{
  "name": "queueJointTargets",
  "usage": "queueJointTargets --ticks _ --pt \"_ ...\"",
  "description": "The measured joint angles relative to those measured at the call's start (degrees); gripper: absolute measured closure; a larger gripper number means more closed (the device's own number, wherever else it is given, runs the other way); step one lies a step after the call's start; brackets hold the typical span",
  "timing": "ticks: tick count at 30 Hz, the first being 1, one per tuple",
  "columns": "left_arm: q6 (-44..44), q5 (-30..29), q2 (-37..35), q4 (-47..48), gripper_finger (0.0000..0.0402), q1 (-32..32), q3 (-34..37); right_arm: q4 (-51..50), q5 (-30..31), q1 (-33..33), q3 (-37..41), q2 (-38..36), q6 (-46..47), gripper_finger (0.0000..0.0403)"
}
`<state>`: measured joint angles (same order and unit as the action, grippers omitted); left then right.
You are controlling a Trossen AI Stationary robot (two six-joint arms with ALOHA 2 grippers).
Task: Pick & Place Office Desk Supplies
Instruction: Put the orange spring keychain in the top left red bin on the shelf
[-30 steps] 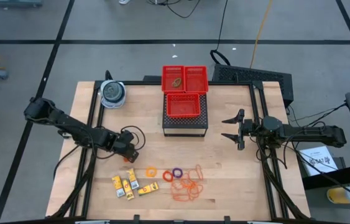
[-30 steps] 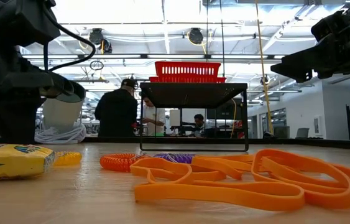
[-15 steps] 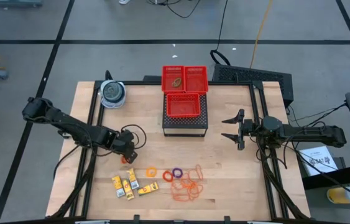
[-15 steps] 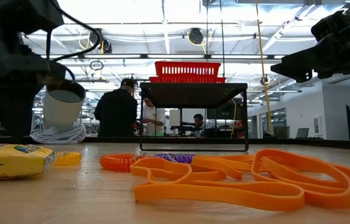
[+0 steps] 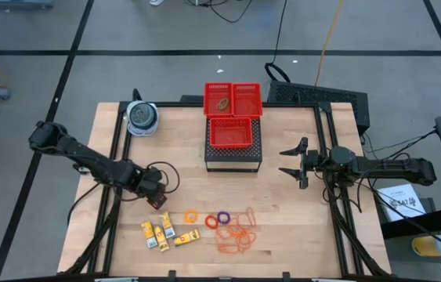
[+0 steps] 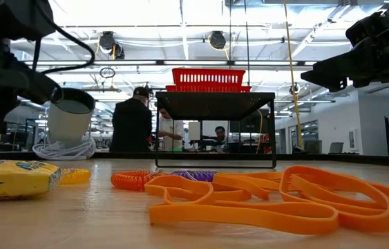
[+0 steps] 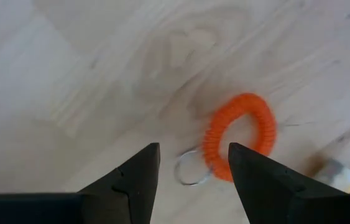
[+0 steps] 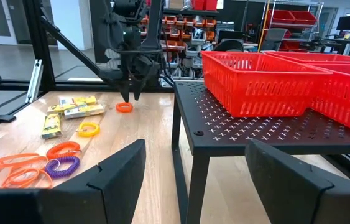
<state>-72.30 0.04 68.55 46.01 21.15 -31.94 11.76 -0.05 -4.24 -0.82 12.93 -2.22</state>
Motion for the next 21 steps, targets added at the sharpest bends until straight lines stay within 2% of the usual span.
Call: queueJointTargets --ticks 11,17,21 --pt "-1.3 -1.6 5.6 -2.6 0.0199 2.1 0.0 0.0 0.0 0.0 0.0 0.0 0.0 0.0135" --pt "1.7 -1.7 10.2 -4.5 0.0199 2.2 -0.3 0.0 0.0 0.0 0.0 0.0 0.0 0.0135" --pt "1.4 -1.8 10.7 -4.7 0.02 2.2 -0.3 0.0 0.0 0.0 0.0 0.0 0.0 0.0135"
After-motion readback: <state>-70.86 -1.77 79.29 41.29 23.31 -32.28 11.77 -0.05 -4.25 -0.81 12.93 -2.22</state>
